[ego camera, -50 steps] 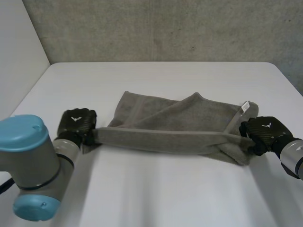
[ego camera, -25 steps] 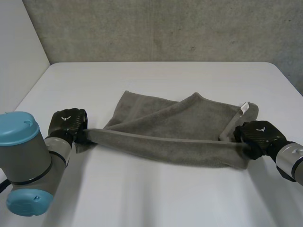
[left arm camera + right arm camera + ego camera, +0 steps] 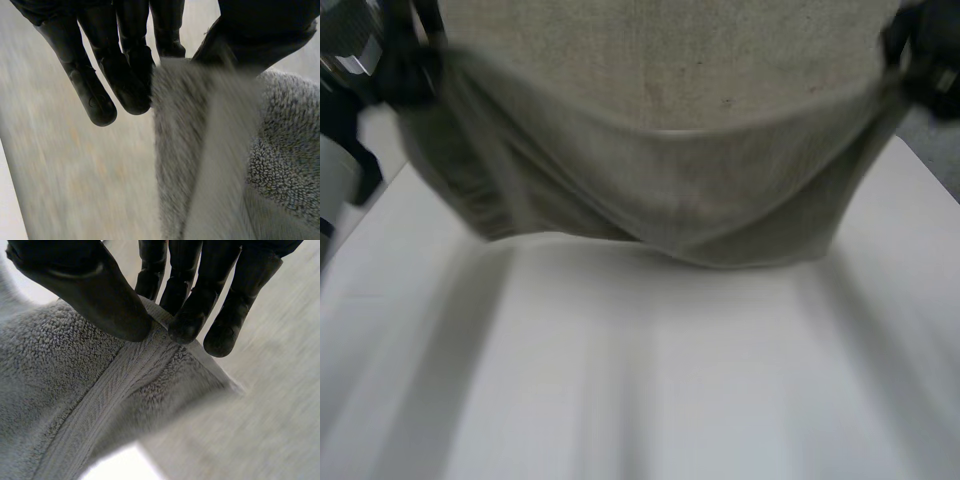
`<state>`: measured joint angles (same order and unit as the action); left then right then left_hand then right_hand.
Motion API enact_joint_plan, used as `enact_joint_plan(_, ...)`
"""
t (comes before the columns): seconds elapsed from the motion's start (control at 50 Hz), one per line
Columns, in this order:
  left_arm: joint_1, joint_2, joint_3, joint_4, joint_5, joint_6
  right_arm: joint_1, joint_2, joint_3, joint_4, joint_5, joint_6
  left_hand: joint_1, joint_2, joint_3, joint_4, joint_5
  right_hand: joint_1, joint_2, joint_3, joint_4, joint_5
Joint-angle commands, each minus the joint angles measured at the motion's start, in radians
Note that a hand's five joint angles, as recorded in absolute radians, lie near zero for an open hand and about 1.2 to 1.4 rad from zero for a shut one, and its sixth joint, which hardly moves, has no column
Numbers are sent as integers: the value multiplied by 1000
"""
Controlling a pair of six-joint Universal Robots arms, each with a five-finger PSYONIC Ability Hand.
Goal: Fold the towel.
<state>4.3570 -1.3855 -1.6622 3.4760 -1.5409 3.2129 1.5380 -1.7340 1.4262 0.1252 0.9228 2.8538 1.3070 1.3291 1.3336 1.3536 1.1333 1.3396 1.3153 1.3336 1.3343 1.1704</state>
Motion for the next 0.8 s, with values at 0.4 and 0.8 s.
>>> enact_joint_plan(0.4, 50, -537, 187, -118, 10, -47, 212, 580, -225, 223, 272, -419, 89, 67, 63, 43, 88, 57, 81, 63, 62, 51)
enact_joint_plan(0.8, 41, -835, 445, -109, 11, -31, 306, 811, -314, 37, 323, -430, 89, 67, 63, 43, 88, 57, 81, 63, 62, 51)
